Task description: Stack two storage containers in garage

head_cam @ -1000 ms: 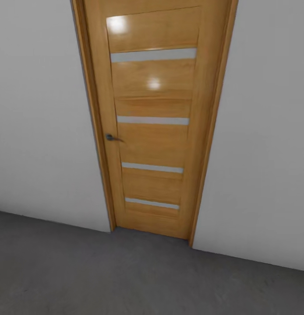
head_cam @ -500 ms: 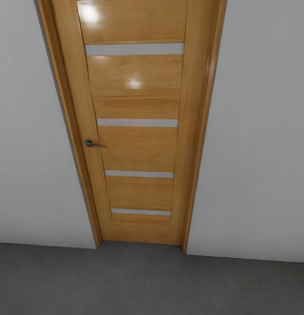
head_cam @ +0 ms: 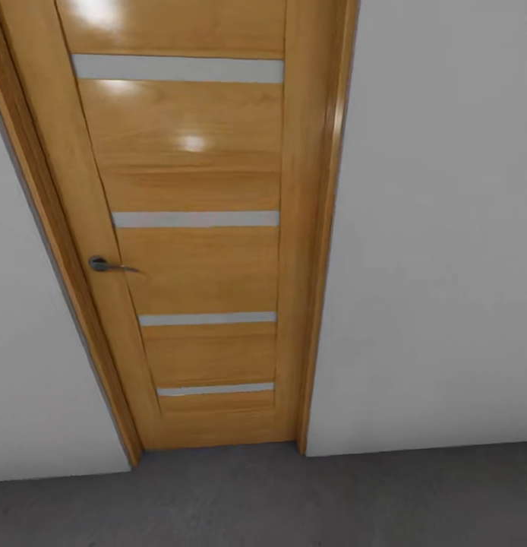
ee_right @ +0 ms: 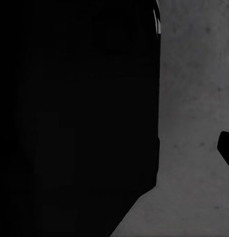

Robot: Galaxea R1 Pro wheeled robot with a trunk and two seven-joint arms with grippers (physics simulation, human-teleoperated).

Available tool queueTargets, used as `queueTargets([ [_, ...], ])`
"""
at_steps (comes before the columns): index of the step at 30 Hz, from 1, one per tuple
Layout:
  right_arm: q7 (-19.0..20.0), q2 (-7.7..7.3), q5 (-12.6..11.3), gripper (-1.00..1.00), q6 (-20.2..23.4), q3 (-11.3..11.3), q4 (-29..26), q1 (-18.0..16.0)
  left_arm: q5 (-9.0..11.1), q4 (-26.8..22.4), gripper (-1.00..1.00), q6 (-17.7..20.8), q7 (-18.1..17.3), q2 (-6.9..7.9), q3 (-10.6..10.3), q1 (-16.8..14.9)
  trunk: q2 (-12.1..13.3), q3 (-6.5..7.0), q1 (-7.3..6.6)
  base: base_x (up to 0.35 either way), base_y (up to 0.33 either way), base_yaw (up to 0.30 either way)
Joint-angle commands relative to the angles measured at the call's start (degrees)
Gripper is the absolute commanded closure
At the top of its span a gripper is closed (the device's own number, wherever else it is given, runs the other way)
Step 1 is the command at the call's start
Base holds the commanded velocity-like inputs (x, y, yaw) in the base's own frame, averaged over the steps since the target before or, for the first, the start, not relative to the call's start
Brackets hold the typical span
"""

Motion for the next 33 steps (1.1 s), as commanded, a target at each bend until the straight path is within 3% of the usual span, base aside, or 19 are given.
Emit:
queueTargets([
  [1, -0.01, 0.0, -0.01, -1.0, -0.03, -0.25, -0.01, -0.01, -0.05, 0.05, -1.0, -0.22, -0.01, 0.0, -0.05, -0.02, -0.02, -0.04, 0.03, 0.312, 0.005, -0.235],
  [11, 0.0, 0.0, 0.0, -1.0, -0.03, -0.25, -0.01, -0.01, 0.15, 0.01, -1.0, -0.35, -0.01, 0.07, -0.05, -0.02, -0.02, -0.04, 0.03, 0.256, 0.002, -0.081],
  [33, 0.15, -0.01, 0.03, -1.0, -0.07, -0.06, -0.01, -0.01, 0.15, 0.0, -1.0, -0.36, -0.01, 0.06, -0.05, -0.02, -0.02, -0.04, 0.03, 0.05, 0.0, -0.003],
])
